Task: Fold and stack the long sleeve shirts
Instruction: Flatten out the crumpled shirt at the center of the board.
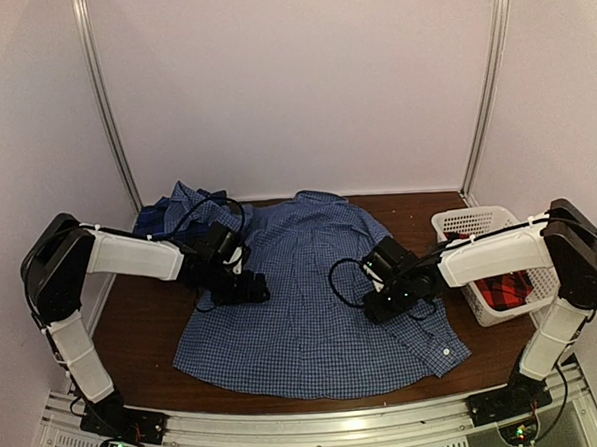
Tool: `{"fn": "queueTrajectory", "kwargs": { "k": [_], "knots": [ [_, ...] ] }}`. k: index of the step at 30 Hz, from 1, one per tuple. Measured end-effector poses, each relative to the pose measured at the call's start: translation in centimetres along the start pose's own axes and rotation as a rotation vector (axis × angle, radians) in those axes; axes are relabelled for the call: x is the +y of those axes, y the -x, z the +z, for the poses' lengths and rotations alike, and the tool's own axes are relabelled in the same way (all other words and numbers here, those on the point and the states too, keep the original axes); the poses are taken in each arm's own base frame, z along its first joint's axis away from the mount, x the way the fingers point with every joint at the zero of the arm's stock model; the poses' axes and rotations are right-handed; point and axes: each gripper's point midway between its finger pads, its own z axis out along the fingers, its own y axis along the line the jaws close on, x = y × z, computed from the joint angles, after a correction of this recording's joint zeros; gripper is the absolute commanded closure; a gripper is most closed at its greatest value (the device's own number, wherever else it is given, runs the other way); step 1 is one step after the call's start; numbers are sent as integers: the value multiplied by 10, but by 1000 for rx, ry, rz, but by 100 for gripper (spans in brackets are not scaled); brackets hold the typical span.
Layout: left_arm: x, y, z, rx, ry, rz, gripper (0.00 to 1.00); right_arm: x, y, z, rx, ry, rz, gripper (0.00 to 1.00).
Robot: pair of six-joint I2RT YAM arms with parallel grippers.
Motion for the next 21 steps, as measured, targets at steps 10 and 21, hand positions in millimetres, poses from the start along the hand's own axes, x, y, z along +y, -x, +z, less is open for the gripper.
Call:
{"fn": "queueTrajectory", "kwargs": {
  "k": [10, 21],
  "knots": [
    [22, -4, -9, -23, 38, -26, 13, -17, 1, 0, -11, -79, 19, 100],
    [44, -3, -17, -55, 54, -63, 14, -84, 22, -25, -52, -224, 151, 100]
  ]
}}
